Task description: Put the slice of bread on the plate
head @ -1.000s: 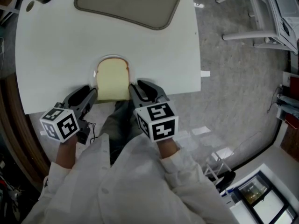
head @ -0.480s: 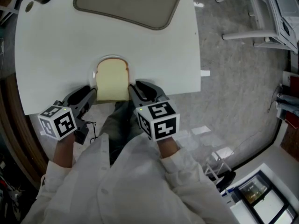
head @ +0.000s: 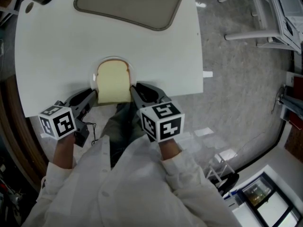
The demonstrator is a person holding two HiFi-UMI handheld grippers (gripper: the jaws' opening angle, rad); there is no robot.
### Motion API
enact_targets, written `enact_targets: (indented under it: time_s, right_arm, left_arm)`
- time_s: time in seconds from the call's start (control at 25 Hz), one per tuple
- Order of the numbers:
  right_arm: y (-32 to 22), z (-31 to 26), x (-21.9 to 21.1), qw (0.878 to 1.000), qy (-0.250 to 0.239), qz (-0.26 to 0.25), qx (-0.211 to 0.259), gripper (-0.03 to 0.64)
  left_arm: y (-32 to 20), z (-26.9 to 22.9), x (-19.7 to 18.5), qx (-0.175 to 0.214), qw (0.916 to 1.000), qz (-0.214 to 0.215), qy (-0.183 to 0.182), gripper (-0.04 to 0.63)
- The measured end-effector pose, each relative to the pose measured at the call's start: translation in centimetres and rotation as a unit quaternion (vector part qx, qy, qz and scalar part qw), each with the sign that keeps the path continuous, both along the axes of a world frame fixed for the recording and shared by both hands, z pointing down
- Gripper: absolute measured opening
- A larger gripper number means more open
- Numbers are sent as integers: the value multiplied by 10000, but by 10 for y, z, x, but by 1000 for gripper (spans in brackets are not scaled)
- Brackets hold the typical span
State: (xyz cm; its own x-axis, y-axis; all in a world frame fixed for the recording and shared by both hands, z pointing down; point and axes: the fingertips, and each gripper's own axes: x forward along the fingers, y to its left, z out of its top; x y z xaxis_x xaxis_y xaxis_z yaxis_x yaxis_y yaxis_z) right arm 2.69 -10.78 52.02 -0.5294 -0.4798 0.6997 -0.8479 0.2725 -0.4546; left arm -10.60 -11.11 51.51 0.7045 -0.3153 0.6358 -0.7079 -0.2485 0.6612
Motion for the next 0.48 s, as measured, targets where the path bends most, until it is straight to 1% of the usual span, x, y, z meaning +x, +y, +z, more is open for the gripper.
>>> enact_targets:
  time_s: [0.16,0.48]
  right_arm:
    - [0,0,1,10000,5,-9,-61,64]
    - [2,0,2,9998,57,36,-184,61]
  left_arm:
    - [-1,-2,1,64,10000,-42,37,67]
    - [0,-2,1,-9,9998,-86,177,63]
